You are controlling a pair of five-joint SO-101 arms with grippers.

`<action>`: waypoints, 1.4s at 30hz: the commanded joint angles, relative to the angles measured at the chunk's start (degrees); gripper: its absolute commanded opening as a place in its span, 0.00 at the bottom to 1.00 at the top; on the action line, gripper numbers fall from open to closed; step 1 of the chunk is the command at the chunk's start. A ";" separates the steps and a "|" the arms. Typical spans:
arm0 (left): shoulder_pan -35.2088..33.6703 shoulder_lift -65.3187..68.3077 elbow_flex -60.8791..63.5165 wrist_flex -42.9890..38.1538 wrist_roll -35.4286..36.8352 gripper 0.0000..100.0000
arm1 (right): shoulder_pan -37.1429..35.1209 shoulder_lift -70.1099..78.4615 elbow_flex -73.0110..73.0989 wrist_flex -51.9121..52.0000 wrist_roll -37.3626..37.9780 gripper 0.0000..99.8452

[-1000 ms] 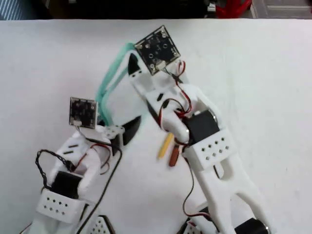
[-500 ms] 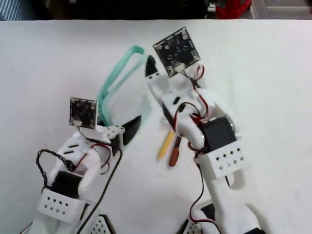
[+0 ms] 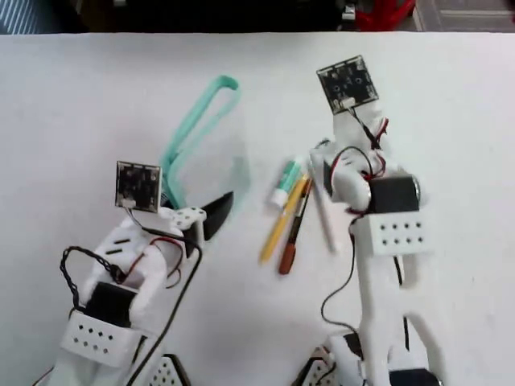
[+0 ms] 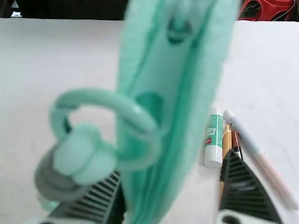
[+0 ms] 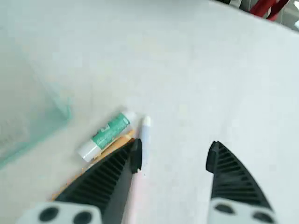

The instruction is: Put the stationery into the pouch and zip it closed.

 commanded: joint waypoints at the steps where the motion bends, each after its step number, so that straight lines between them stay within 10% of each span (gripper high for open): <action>1: 0.13 0.48 -0.70 -0.70 0.70 0.29 | 0.92 4.18 -0.26 1.27 1.23 0.22; 42: 2.24 0.48 -0.44 -0.70 0.35 0.29 | 1.89 44.88 -7.03 -8.48 1.05 0.13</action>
